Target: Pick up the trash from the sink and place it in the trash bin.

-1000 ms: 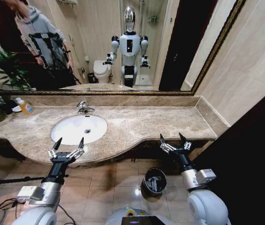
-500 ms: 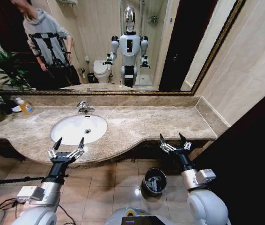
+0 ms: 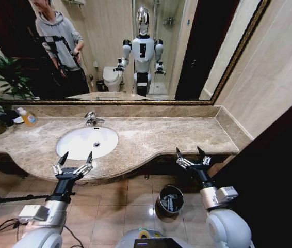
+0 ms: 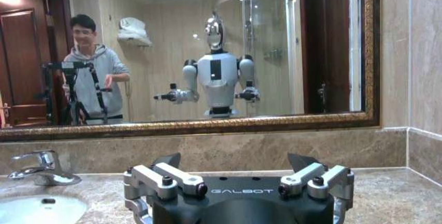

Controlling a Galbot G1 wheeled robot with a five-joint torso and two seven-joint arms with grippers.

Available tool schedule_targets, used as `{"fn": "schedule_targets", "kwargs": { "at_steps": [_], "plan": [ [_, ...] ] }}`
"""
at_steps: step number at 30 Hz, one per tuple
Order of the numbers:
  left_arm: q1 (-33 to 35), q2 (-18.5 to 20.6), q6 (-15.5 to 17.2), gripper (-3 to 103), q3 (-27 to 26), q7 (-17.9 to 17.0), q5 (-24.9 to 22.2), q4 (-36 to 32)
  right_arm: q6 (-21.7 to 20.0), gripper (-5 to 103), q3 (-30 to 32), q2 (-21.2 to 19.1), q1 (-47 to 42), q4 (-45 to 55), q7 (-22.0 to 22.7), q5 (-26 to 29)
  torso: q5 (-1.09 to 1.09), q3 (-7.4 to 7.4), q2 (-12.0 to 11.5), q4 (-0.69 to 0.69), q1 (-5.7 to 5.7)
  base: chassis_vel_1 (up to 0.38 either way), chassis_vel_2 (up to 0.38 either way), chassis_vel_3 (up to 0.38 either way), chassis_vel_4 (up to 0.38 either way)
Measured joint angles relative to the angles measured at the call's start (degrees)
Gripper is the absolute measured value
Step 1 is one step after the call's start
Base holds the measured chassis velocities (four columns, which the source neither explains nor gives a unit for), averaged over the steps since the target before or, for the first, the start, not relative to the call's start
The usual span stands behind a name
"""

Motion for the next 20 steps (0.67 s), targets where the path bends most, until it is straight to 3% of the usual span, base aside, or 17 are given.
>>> {"fn": "schedule_targets", "kwargs": {
  "at_steps": [20],
  "plan": [
    [0.00, 0.00, 0.00, 100, 0.00, 0.00, 0.00, 0.00, 0.00, 100, 0.00, 0.00, 0.00, 0.00, 0.00, 0.00, 0.00, 0.00, 0.00, 0.00, 0.00, 0.000, 0.000, 0.000, 0.000]
  ]
}}
